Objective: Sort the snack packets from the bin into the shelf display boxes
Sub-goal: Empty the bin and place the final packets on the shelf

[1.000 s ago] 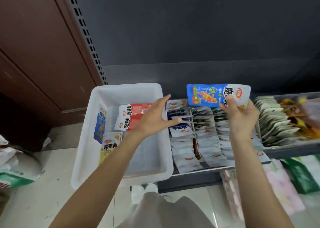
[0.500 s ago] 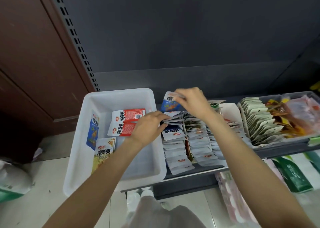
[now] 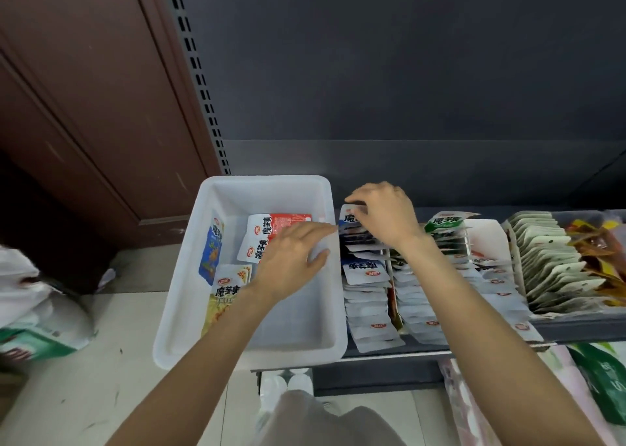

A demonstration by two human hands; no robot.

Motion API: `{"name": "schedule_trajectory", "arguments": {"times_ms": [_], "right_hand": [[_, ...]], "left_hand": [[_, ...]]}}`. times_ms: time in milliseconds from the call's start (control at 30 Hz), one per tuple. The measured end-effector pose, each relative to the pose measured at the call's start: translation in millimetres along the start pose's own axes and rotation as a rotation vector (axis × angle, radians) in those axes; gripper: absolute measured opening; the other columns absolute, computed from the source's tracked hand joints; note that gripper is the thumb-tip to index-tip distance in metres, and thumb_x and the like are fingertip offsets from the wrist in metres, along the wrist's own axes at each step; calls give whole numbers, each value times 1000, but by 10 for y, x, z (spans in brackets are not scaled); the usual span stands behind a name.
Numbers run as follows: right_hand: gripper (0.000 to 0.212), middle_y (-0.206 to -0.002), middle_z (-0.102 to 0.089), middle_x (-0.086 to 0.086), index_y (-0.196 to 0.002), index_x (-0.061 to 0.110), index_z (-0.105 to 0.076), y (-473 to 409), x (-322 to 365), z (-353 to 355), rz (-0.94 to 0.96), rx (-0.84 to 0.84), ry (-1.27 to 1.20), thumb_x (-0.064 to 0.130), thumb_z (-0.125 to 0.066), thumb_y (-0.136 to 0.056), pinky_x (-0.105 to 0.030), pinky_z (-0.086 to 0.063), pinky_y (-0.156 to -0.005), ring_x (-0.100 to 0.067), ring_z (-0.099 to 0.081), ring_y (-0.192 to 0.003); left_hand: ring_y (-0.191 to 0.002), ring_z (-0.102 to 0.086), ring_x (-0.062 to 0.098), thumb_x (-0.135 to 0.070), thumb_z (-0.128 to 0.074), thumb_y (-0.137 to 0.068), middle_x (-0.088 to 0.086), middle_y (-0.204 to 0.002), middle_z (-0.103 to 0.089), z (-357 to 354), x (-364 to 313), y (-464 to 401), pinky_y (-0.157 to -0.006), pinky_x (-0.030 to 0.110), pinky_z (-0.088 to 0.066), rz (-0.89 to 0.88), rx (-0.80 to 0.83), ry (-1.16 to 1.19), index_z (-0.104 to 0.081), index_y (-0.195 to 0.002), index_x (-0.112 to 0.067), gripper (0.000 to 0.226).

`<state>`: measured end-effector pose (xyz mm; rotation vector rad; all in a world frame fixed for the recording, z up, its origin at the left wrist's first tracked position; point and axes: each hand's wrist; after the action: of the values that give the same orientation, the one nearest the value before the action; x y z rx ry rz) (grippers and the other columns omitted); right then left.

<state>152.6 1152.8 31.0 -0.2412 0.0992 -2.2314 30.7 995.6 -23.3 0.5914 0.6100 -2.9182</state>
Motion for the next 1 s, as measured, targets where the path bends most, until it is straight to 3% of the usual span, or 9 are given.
{"name": "schedule_trajectory", "arguments": {"times_ms": [133, 267, 400, 500, 567, 700, 800, 900, 1000], "right_hand": [[22, -101, -71, 1, -105, 16, -71, 196, 537, 70, 131, -322, -436, 12, -61, -86, -32, -47, -82, -18, -62, -93], [25, -96, -70, 4, -113, 16, -66, 124, 1231, -357, 133, 2, -870, 12, -60, -89, -30, -54, -80, -12, -66, -84], [40, -130, -56, -5, -133, 15, -49, -139, 1717, -897, 77, 259, -855, 15, -55, -94, -32, -44, -93, -19, -56, -114], [48, -148, -35, -7, -140, 16, -41, -336, 1945, -1246, 167, 312, -723, 11, -52, -94, -31, -32, -105, -22, -36, -134], [46, -153, -26, -5, -140, 20, -40, -389, 1995, -1439, 218, 360, -566, 15, -49, -95, -38, -38, -104, -26, -33, -135], [31, -130, -46, -8, -126, 24, -43, -394, 1919, -1577, 190, 272, -312, 38, -37, -99, -33, -51, -66, -28, -54, -107], [42, -112, -56, -6, -116, 15, -45, -441, 1958, -1616, 34, 320, -344, 51, -40, -96, -32, -47, -64, -27, -61, -92], [33, -110, -63, -13, -118, 6, -43, -497, 2008, -1682, -230, 376, -568, 25, -54, -94, -32, -43, -63, -31, -63, -95], [30, -115, -61, -15, -121, 3, -43, -502, 1916, -1698, -375, 444, -686, 8, -51, -93, -31, -42, -64, -29, -62, -98]], "left_hand": [[-94, -58, 16, -24, -60, -85, 0, -104, -67, 435, 415, 466, -80, 27, -46, 333, -360, -29, -65, -109, -17, 25], [-98, -56, 29, -9, -69, -81, 8, -106, -62, 718, 849, 915, -81, 33, -41, 664, -349, -85, -63, -115, -12, 34], [-102, -57, 33, -20, -68, -85, 14, -109, -59, 723, 1066, 1091, -78, 33, -42, 920, -205, 27, -60, -119, -8, 37], [-91, -62, 25, -14, -68, -85, 10, -107, -61, 673, 1102, 1117, -71, 23, -39, 888, -192, 82, -63, -118, -12, 34], [-86, -61, 21, -11, -68, -84, 8, -110, -61, 654, 1117, 1128, -72, 22, -41, 862, -207, 109, -63, -119, -15, 36], [-80, -53, 10, -12, -66, -85, 5, -112, -59, 641, 1122, 1133, -71, 21, -40, 857, -220, 97, -63, -120, -18, 36], [-80, -51, 7, -13, -65, -85, 3, -112, -59, 648, 1107, 1125, -71, 18, -38, 849, -240, 91, -63, -120, -19, 36], [-82, -50, 7, -14, -65, -86, 2, -113, -58, 645, 1123, 1131, -70, 14, -34, 865, -227, 76, -62, -122, -20, 37], [-92, -55, 19, -17, -65, -86, 4, -115, -59, 640, 1125, 1141, -81, 28, -46, 832, -210, -2, -62, -122, -19, 37]]}}
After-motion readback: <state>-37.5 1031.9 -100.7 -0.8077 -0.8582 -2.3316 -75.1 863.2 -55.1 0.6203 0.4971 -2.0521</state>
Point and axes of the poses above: each hand's wrist, its own y-axis away from the middle knuckle, its own z-axis out of the back of the hand, x = y × z
